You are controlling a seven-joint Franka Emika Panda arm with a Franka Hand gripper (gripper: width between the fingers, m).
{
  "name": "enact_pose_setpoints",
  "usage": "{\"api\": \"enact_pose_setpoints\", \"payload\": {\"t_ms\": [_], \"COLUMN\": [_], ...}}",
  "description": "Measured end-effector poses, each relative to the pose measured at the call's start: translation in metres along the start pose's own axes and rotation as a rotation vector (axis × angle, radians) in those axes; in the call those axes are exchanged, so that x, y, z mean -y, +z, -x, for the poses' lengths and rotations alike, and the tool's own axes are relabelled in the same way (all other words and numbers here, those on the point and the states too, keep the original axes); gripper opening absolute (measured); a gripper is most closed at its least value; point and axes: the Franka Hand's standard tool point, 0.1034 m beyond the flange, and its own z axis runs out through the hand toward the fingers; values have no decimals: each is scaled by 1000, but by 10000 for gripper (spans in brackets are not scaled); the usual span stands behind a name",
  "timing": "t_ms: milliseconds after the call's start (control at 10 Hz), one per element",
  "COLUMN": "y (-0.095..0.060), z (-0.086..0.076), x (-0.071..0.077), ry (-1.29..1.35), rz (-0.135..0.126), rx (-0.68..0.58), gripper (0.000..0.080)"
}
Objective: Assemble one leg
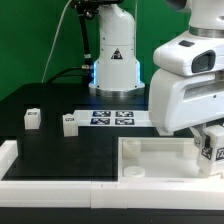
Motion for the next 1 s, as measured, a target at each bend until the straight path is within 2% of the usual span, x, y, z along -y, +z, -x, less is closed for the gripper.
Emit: {"api": "enact_pose_setpoints", "payload": {"t_ms": [300,400,500,600,1000], "y": [0,0,1,1,2], "z": [0,1,3,2,0], "x": [-1,-3,-5,-4,-3], "ry": [53,161,310,439,913], "rz": [-1,-16,-42,-53,-75], "rx": [0,-5,-8,-10,-4], "gripper": [296,296,296,294,294]}}
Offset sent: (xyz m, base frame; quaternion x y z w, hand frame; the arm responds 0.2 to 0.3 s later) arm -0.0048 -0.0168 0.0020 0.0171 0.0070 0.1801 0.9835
